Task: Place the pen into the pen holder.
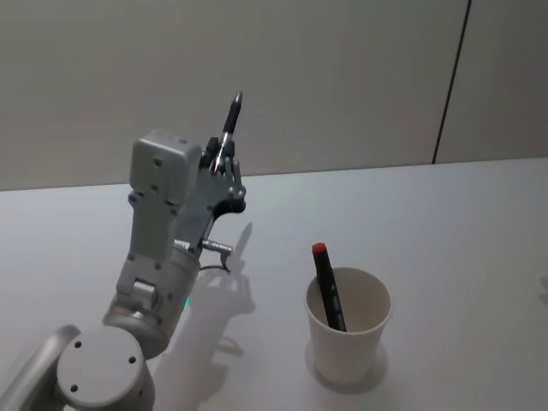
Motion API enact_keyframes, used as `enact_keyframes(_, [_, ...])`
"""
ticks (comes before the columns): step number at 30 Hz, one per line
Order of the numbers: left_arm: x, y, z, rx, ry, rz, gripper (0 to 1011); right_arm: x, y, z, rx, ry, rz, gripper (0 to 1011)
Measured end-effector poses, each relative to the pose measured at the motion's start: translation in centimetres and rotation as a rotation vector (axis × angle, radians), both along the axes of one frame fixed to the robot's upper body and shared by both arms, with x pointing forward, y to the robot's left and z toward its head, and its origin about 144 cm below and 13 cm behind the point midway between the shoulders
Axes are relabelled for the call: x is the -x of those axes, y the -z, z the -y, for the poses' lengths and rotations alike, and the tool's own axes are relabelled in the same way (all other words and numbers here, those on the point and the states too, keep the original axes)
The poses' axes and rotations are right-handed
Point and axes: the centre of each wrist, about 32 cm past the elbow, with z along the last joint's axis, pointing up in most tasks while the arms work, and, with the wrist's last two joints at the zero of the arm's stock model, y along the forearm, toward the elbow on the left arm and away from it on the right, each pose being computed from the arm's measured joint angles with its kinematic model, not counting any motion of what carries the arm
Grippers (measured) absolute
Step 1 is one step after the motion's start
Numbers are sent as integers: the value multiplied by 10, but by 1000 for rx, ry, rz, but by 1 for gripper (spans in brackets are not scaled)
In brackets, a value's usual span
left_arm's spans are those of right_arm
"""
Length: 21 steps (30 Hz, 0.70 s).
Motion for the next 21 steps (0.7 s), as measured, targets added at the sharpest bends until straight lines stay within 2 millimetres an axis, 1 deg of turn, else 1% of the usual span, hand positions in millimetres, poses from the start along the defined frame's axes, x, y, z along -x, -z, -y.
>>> enact_keyframes(7, [-10,-11,0,69,35,104,138,0,0,0,0,0,0,1001])
enact_keyframes(18, [-18,-19,-1,116,61,179,138,-1,0,0,-3,0,3,1001])
enact_keyframes(21, [-20,-21,-1,126,66,195,138,-3,-2,-4,-18,-11,14,1001])
